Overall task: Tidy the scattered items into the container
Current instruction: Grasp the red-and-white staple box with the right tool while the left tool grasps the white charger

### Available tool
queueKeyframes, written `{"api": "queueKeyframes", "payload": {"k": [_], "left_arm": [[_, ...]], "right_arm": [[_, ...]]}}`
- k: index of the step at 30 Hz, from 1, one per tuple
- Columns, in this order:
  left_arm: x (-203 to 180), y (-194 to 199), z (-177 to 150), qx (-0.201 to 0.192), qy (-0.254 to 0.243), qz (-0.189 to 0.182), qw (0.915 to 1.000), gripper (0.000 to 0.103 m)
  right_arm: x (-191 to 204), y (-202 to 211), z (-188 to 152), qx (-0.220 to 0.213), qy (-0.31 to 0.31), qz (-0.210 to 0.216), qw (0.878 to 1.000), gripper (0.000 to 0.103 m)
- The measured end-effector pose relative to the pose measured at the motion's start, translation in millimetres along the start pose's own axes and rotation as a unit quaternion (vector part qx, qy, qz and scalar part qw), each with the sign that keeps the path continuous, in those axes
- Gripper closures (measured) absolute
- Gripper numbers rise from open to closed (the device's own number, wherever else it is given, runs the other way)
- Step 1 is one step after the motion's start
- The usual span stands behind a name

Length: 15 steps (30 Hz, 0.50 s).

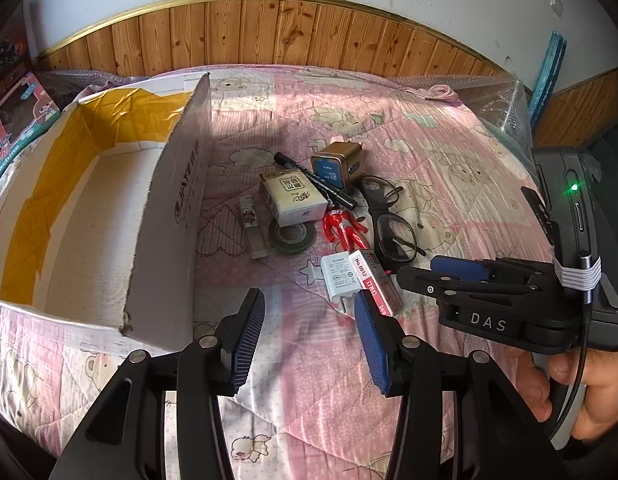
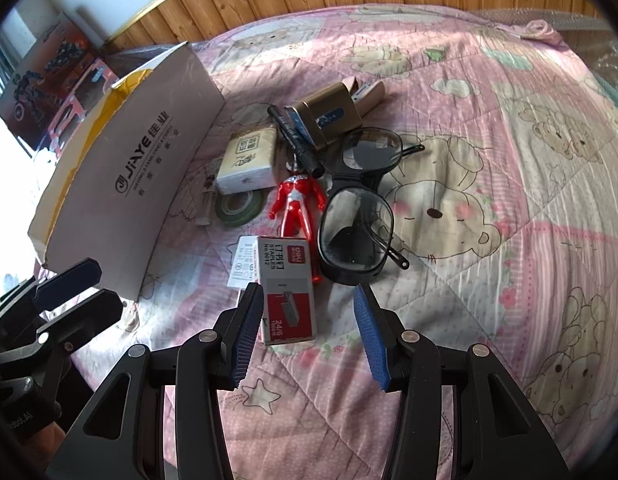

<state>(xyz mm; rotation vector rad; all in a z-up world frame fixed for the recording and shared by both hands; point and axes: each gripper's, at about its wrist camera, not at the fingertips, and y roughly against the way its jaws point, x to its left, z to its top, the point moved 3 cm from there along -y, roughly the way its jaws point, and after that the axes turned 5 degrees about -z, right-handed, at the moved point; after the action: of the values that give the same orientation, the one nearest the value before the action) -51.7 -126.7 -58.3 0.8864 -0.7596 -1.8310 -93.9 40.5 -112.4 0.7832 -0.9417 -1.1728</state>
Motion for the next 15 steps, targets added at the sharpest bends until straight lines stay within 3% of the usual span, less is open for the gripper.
{"api": "queueKeyframes", "payload": {"k": [3, 7, 9, 11, 15], "left_arm": [[-2, -19, 1, 0.017, 0.008, -0.016, 0.9997, 0.054], [12, -38, 3, 0.024, 0.027, 0.028, 0.9990, 0.054], [21, -42, 4, 0.026, 0.042, 0.027, 0.9984, 0.054], [26, -46, 5, 0.026, 0.048, 0.026, 0.9982, 0.054], [22, -57, 8, 0.032, 0.053, -0.009, 0.9980, 0.054]], "right_arm": [[-6, -5, 3, 0.008, -0.012, 0.015, 1.000, 0.053], [6, -4, 0, 0.012, 0.013, 0.065, 0.998, 0.053], [19, -3, -5, 0.012, 0.052, 0.070, 0.996, 0.053], [31, -7, -10, 0.013, 0.093, 0.065, 0.993, 0.053], [38, -32, -14, 0.027, 0.151, -0.002, 0.988, 0.053]]}}
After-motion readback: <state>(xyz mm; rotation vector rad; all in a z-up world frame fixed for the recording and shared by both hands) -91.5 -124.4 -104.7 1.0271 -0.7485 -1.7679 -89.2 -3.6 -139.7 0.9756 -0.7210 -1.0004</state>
